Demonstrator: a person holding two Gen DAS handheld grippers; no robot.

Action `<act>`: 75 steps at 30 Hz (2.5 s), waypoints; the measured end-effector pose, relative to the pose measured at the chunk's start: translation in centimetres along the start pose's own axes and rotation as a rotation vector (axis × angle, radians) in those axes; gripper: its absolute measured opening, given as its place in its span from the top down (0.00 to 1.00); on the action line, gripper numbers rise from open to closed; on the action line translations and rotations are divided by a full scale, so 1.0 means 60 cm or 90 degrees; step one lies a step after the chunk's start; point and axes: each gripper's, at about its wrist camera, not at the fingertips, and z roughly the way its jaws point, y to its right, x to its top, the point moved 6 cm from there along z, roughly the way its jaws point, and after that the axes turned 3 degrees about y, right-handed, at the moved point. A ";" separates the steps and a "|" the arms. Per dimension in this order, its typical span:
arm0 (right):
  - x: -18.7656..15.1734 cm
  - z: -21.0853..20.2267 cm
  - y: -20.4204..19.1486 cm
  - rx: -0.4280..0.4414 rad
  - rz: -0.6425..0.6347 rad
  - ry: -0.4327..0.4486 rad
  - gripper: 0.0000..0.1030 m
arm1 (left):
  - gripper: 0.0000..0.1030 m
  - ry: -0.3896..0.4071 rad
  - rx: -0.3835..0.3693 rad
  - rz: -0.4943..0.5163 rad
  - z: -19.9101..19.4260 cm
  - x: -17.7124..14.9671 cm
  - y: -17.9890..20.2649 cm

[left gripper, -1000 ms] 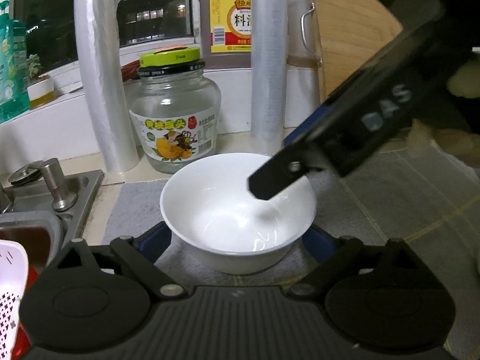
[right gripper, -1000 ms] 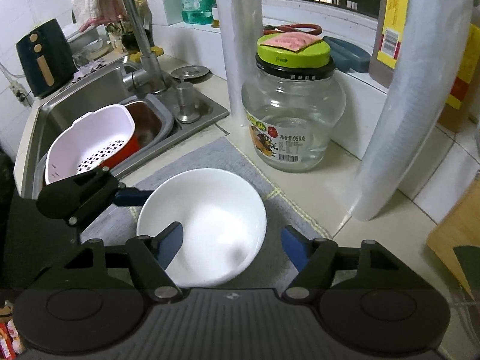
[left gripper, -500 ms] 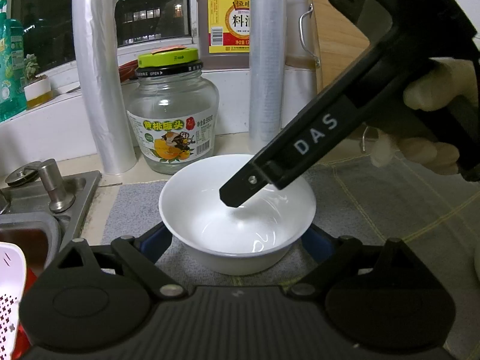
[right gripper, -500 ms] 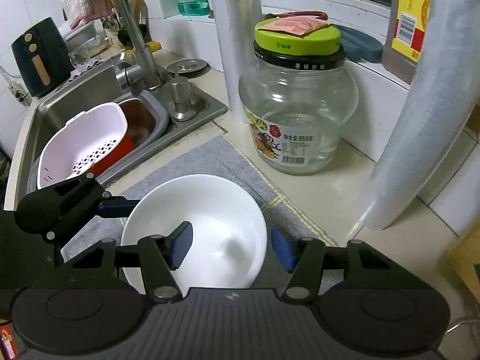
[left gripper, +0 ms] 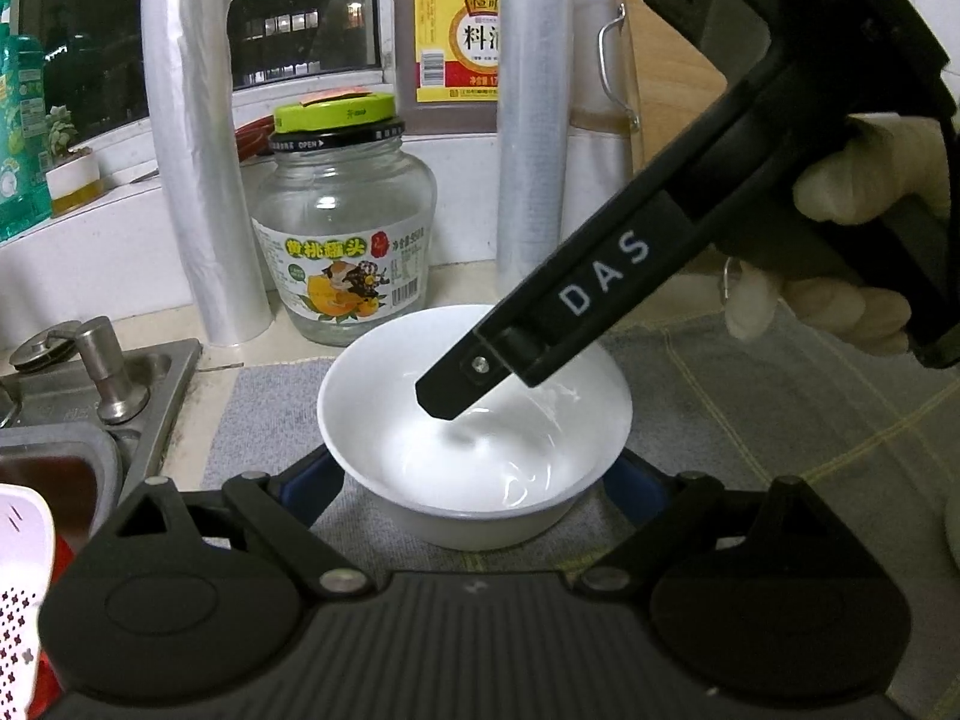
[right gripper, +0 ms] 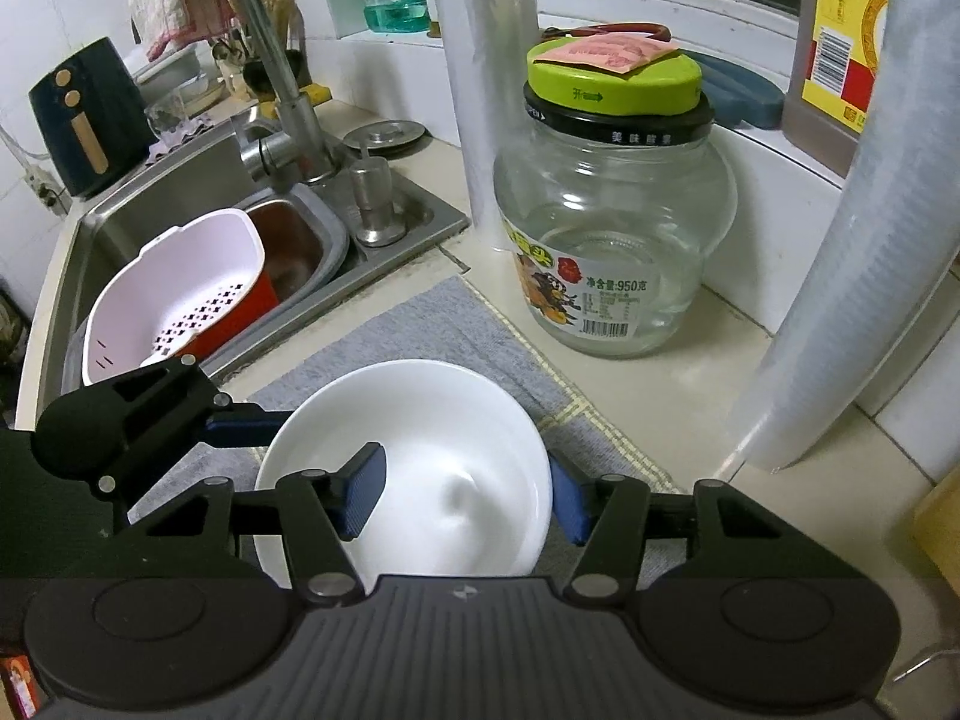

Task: Organize plates and bowls
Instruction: 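Lift the white bowl and carry it with the right tool toward the stack, then lower the white bowl into the stacked white bowls with the right tool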

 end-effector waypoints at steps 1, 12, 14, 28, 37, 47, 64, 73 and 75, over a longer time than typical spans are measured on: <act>0.000 -0.001 -0.001 0.000 -0.001 0.000 0.39 | 0.10 -0.001 -0.001 -0.001 -0.001 0.000 0.000; -0.007 -0.028 -0.021 0.004 -0.006 0.003 0.39 | 0.10 -0.005 -0.011 -0.002 -0.029 0.004 0.007; -0.011 -0.036 -0.027 0.006 -0.009 0.004 0.39 | 0.10 -0.006 -0.013 -0.002 -0.039 0.004 0.010; -0.042 -0.092 -0.065 0.013 -0.017 0.016 0.39 | 0.10 -0.011 -0.025 -0.002 -0.094 -0.002 0.035; -0.067 -0.125 -0.084 0.008 -0.013 0.026 0.38 | 0.10 -0.011 -0.041 0.015 -0.126 -0.007 0.054; -0.100 -0.165 -0.102 -0.001 -0.014 0.042 0.38 | 0.10 -0.006 -0.050 0.032 -0.161 -0.011 0.087; -0.163 -0.281 -0.101 -0.005 -0.045 0.077 0.38 | 0.10 0.004 -0.043 0.044 -0.218 0.006 0.195; -0.204 -0.340 -0.083 -0.020 -0.050 0.090 0.38 | 0.10 0.010 -0.060 0.051 -0.232 0.021 0.253; -0.212 -0.352 -0.078 -0.024 -0.048 0.093 0.38 | 0.10 0.010 -0.066 0.052 -0.233 0.023 0.264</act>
